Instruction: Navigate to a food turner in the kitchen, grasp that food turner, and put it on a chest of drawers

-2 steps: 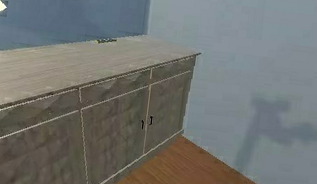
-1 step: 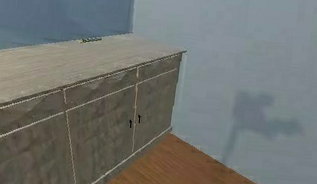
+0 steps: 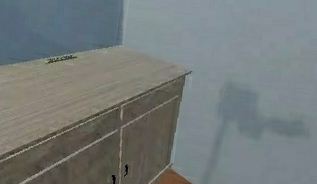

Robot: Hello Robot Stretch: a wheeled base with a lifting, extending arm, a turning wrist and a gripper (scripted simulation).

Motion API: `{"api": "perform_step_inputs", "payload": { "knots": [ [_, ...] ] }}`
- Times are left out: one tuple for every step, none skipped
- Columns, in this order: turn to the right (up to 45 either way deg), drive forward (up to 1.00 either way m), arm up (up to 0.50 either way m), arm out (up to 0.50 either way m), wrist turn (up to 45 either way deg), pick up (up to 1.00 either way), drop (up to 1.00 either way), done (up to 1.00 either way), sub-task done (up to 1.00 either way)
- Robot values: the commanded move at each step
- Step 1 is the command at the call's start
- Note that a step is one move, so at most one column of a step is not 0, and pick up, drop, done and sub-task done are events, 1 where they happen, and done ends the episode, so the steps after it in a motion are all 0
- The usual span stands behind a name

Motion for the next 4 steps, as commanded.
{"api": "perform_step_inputs", "payload": {
  "knots": [
    [-45.0,0.00,0.00,0.00,0.0,0.00,0.00,0.00,0.00],
    [-45.0,0.00,0.00,0.00,0.0,0.00,0.00,0.00,0.00],
    [-6.0,0.00,0.00,0.00,0.0,0.00,0.00,0.00,0.00],
    [45.0,0.00,0.00,0.00,0.0,0.00,0.00,0.00,0.00]
  ]
}}
